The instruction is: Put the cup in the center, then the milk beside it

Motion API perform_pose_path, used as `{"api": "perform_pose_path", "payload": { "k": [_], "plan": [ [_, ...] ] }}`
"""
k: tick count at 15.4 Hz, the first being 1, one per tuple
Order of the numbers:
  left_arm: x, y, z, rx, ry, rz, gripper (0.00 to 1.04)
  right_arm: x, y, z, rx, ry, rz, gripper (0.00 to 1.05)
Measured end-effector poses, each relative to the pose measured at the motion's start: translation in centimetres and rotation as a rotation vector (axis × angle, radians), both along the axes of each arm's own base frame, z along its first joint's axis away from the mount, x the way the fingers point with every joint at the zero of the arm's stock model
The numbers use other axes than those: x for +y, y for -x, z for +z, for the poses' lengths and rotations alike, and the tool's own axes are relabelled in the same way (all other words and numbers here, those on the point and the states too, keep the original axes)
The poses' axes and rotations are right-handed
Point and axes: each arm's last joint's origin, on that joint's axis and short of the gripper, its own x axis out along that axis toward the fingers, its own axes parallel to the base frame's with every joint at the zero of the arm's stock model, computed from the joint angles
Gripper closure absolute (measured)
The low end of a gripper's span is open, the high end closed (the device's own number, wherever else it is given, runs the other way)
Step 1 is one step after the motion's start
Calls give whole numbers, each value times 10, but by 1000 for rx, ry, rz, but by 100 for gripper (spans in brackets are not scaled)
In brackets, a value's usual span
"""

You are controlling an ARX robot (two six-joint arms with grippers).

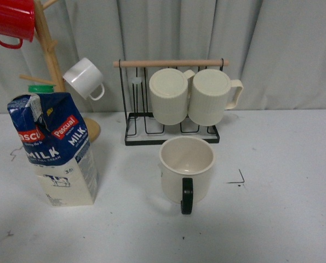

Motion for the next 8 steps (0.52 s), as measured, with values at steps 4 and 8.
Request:
{"api": "perform_pose_path", "payload": {
  "k": [4,8],
  "plan": [
    [-17,-68,20,-87,51,-76,7,0,0,0,0,0,0,7],
    [-37,-125,14,-122,-15,-179,7,0,0,0,0,0,0,6]
  ]
}}
